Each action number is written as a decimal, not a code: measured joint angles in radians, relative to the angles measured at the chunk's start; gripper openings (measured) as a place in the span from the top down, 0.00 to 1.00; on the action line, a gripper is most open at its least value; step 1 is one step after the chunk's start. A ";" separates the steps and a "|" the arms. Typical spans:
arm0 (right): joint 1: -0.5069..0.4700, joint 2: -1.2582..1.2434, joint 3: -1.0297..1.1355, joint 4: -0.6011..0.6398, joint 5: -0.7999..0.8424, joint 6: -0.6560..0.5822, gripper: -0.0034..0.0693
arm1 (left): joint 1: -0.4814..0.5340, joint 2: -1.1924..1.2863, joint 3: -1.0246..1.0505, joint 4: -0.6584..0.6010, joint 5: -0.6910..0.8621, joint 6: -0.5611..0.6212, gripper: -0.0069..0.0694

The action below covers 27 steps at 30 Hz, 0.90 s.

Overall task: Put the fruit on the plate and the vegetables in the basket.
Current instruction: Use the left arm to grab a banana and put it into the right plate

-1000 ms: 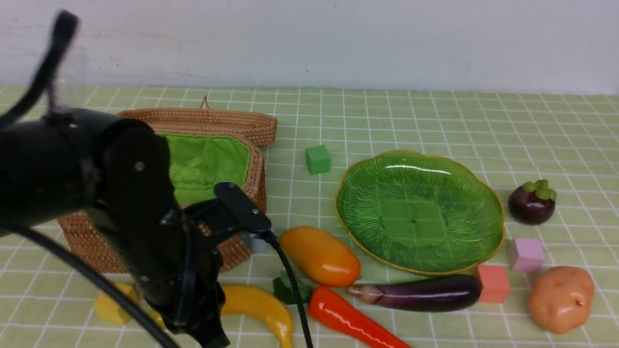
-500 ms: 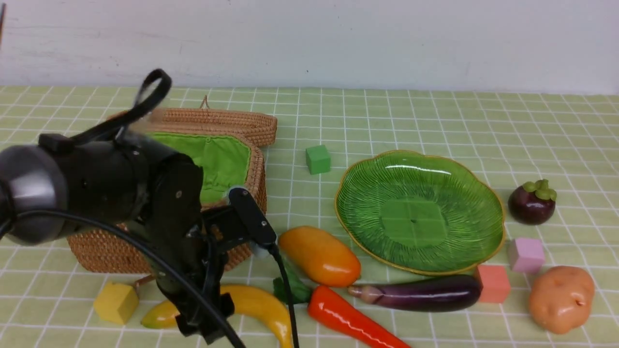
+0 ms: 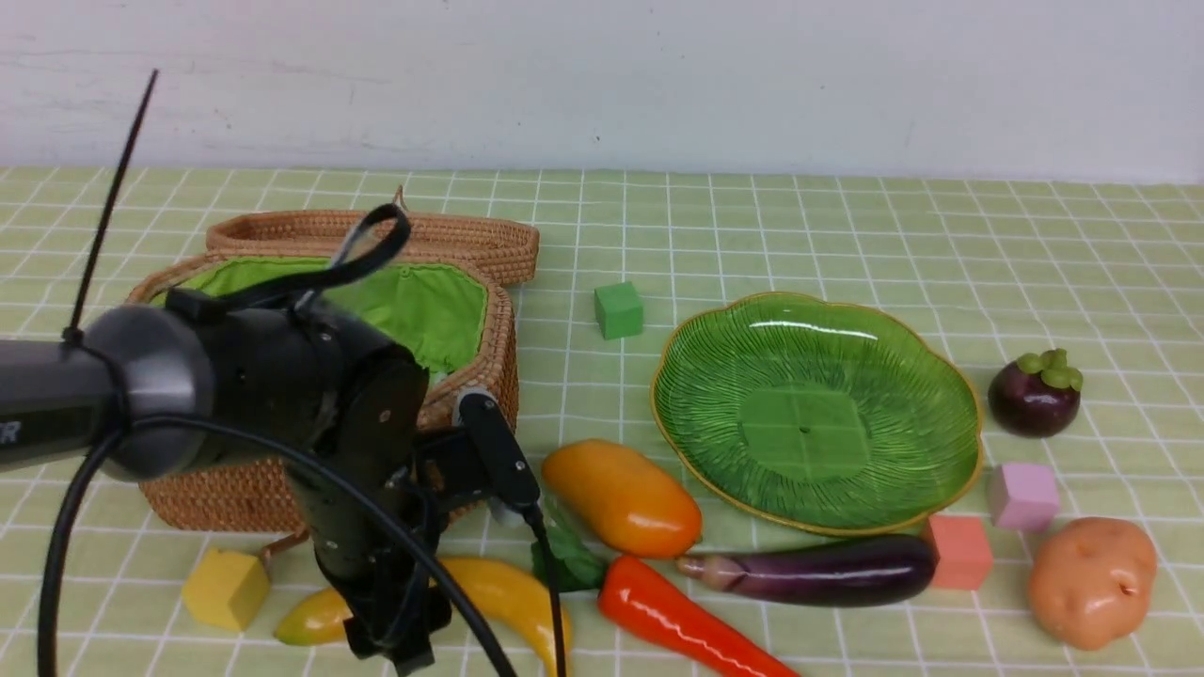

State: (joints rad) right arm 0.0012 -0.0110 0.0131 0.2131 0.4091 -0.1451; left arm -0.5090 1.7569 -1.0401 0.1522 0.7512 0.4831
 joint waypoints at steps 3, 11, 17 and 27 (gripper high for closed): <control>0.000 0.000 0.000 0.000 0.000 0.000 0.62 | 0.000 0.010 0.000 0.003 -0.017 0.000 0.22; 0.000 0.000 0.000 0.000 0.000 0.000 0.62 | 0.000 0.012 0.000 0.004 0.005 0.000 0.47; 0.000 0.000 0.000 0.000 0.000 0.000 0.62 | -0.002 0.011 0.000 0.004 0.045 0.000 0.51; 0.000 0.000 0.000 0.001 0.000 0.000 0.62 | -0.136 -0.130 -0.004 0.004 0.162 -0.089 0.51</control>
State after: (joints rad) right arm 0.0012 -0.0110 0.0131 0.2140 0.4091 -0.1451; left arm -0.6446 1.6272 -1.0442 0.1557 0.9134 0.3940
